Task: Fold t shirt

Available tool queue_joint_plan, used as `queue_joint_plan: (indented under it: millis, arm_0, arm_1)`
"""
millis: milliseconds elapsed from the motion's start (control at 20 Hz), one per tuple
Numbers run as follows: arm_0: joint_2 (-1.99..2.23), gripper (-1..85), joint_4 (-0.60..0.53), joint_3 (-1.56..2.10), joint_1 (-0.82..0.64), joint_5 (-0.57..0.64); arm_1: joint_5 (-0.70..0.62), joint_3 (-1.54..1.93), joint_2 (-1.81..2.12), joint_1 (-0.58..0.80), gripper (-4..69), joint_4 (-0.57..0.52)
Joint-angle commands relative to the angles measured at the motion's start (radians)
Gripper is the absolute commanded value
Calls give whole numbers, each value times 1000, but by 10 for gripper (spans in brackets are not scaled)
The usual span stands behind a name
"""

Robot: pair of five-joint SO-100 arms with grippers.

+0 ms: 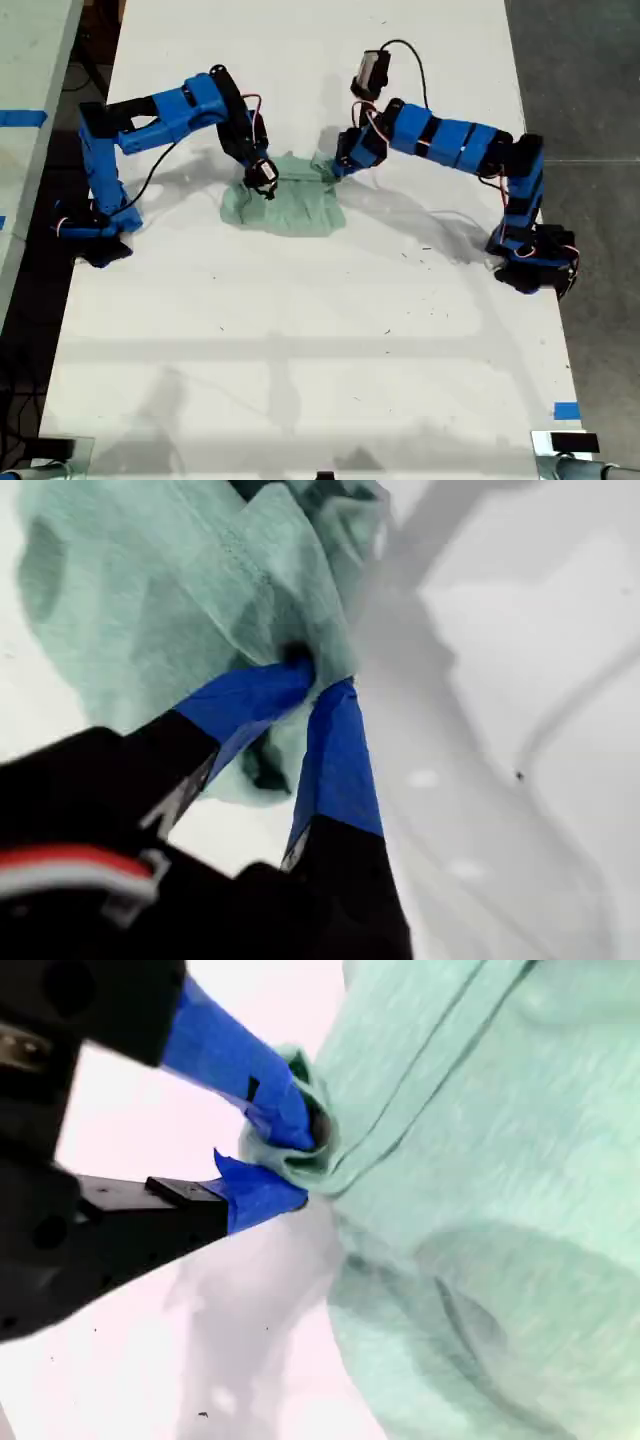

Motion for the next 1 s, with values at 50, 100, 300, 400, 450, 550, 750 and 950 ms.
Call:
queue_joint_plan:
  millis: [50, 100, 300, 400, 450, 550, 750, 950]
  arm_0:
    - [-43, 314, 66, -176, -17, 127]
    - [31, 311, 72, -170, -15, 130]
    - [465, 281, 77, -138, -14, 117]
    - [706, 207, 77, -140, 2, 98]
    - [827, 126, 77, -124, 31, 72]
    - [1075, 1, 74, -43, 176, -21]
    - [1631, 1, 41, 491, 422, -167]
    - [2059, 0, -360, 1313, 775, -327]
  arm_1:
    - [-21, -109, -32, 46, 282, 86]
    - [-38, -140, -9, 46, 344, 115]
    - [-87, -222, 209, 64, 352, 311]
    - [-94, -186, 400, 58, 317, 387]
    - [-94, -133, 515, 40, 295, 402]
    - [-64, 49, 796, -37, 86, 396]
    - [25, 603, 1448, -227, -4, 314]
    - [106, 1158, 1856, -387, -4, 222]
